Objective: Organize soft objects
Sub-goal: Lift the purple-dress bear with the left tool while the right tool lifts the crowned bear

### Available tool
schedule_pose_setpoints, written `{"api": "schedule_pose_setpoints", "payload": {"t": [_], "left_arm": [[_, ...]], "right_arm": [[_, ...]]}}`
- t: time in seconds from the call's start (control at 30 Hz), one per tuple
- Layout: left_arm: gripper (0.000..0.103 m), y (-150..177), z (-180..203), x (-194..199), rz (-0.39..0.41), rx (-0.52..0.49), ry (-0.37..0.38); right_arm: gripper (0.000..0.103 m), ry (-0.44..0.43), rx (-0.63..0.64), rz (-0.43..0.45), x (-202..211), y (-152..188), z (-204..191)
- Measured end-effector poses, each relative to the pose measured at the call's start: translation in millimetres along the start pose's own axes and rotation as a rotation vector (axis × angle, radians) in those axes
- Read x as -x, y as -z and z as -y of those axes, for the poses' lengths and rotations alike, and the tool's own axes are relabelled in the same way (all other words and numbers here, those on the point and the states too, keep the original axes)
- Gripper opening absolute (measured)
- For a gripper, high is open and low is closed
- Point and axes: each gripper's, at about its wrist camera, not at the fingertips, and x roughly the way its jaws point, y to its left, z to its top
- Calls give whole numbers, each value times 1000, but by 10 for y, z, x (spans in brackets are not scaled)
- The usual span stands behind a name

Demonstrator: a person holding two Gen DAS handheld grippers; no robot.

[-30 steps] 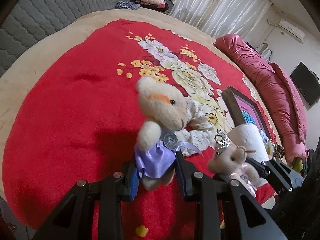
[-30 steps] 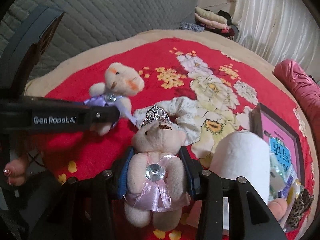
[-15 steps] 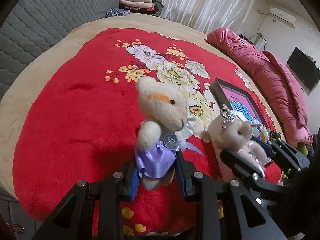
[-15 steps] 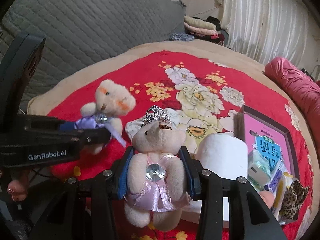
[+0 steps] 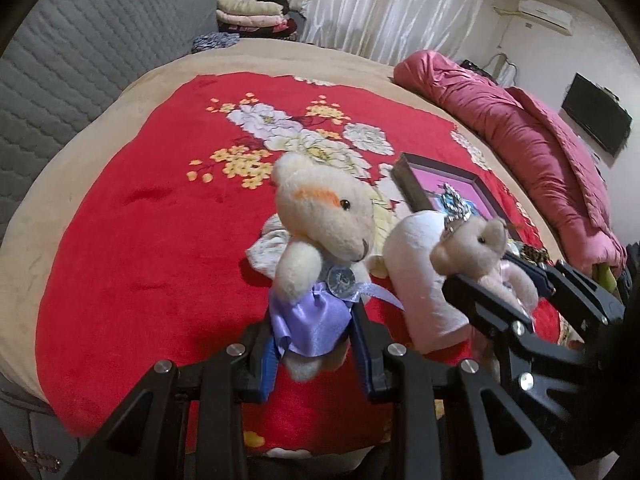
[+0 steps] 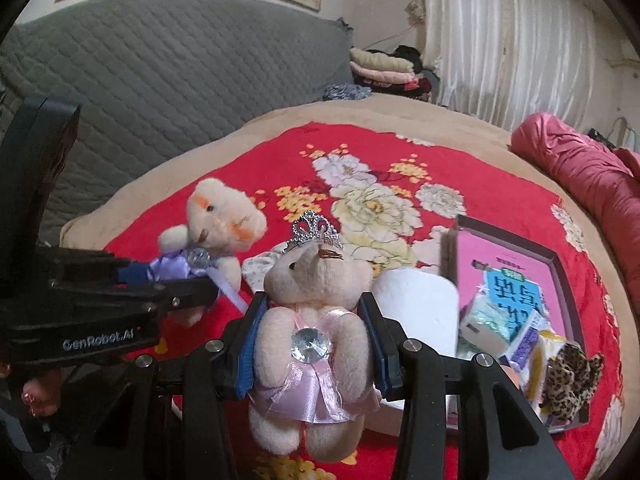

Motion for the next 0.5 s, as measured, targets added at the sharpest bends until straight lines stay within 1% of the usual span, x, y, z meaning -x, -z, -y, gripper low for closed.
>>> {"api": "schedule_pose_setpoints", "payload": {"t": [0.3,0.5], "left_arm": [[32,37,382,71,-3,-79,22],[32,32,601,114,1,-119,33]], "right_arm": [[46,26,-44,49,259,10,136],[46,49,-89,76,428,23,297]]}}
